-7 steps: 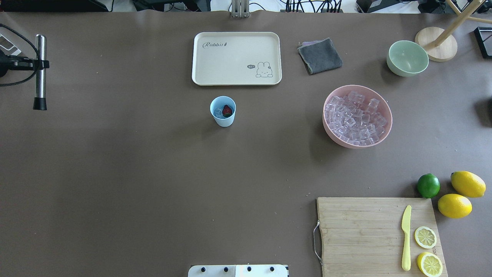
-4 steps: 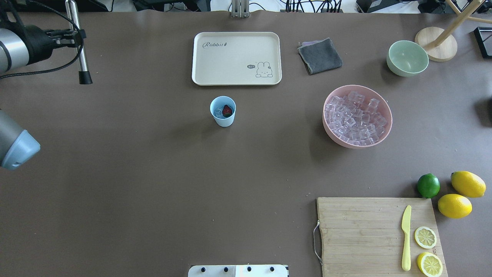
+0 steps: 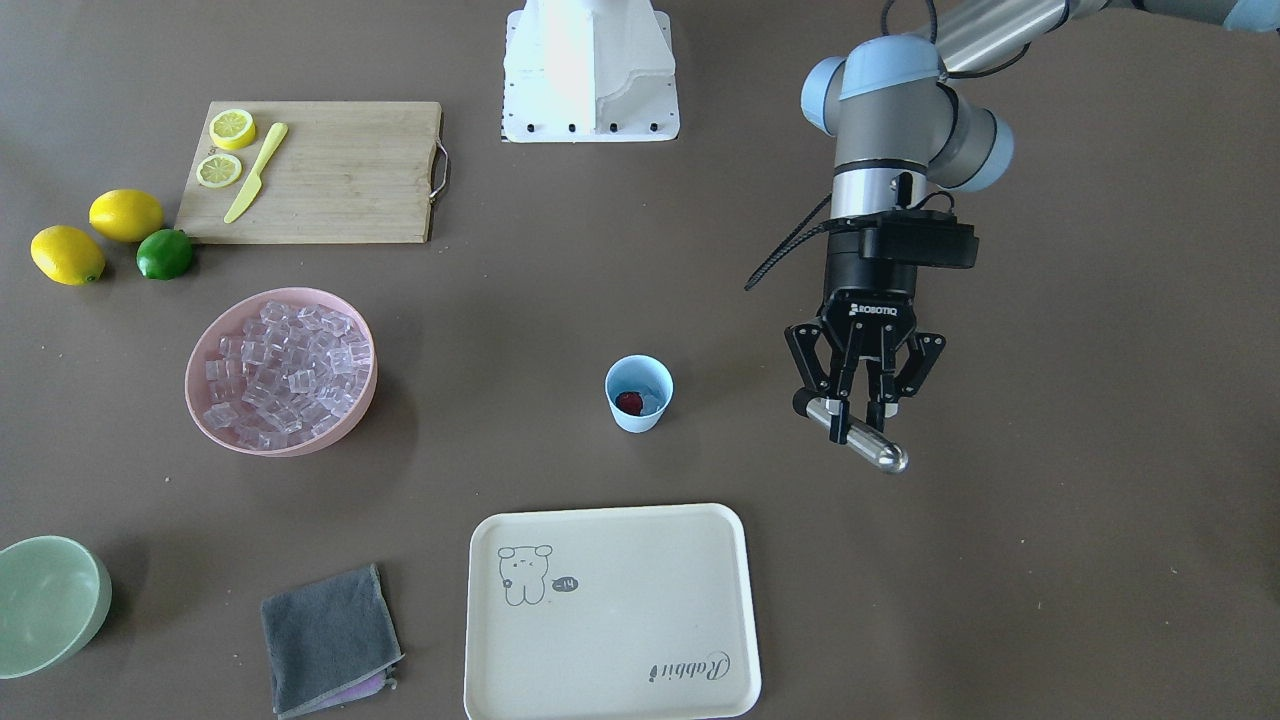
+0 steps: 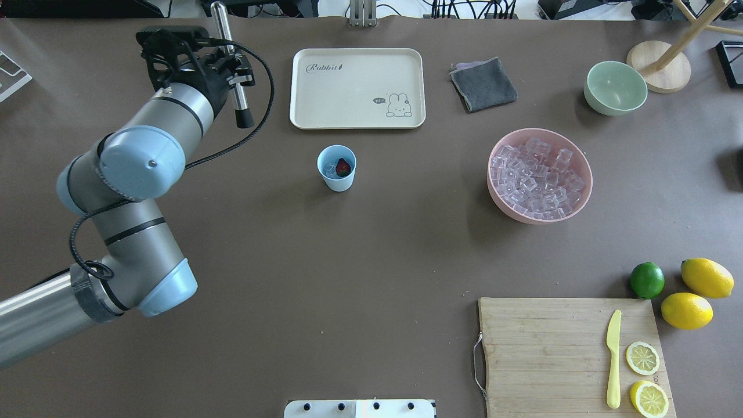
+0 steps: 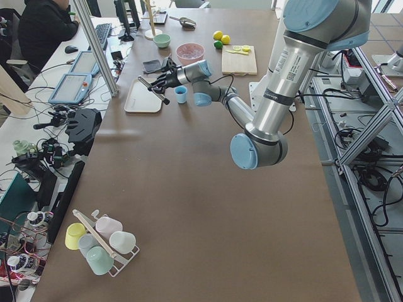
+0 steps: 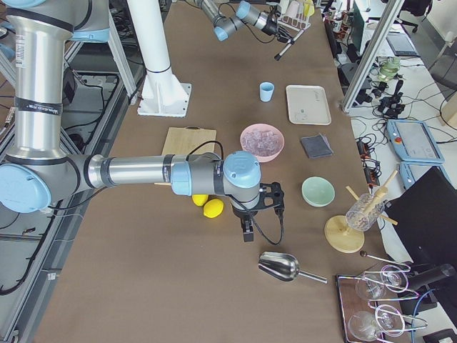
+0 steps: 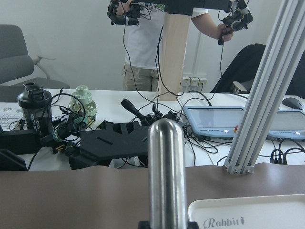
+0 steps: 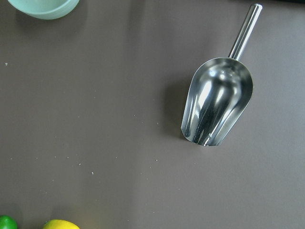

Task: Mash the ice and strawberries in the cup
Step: 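Lift the metal muddler with the left gripper and carry it over the cup, then push the muddler down into the cup with the left gripper, mashing repeatedly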

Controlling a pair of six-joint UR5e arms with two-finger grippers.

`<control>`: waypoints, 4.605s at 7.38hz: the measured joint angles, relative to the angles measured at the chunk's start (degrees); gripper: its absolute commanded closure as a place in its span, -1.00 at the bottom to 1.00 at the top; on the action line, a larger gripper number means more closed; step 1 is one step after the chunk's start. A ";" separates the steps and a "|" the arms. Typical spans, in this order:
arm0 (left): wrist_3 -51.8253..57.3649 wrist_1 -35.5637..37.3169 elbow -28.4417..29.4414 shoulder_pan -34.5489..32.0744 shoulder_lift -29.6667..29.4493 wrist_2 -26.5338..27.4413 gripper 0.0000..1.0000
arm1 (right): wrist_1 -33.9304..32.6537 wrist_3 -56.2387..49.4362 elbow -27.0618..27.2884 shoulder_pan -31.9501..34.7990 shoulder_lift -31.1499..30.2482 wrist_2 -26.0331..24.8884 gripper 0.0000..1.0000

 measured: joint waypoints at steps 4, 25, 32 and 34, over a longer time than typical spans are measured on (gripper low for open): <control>-3.25 13.90 0.52 9.88 -10.25 20.54 0.51 | 0.00 0.00 0.07 0.08 -0.32 0.00 -0.99; -11.26 14.37 14.58 15.97 -17.28 30.47 0.52 | 0.05 -0.07 0.16 0.14 -1.38 0.00 -0.99; -14.84 13.56 17.02 17.12 -15.00 30.52 0.52 | 0.05 -0.07 0.08 0.11 -1.95 0.00 -0.99; -14.60 13.60 16.14 17.15 -15.01 30.27 0.52 | 0.09 -0.07 0.02 0.11 -2.01 0.00 -0.99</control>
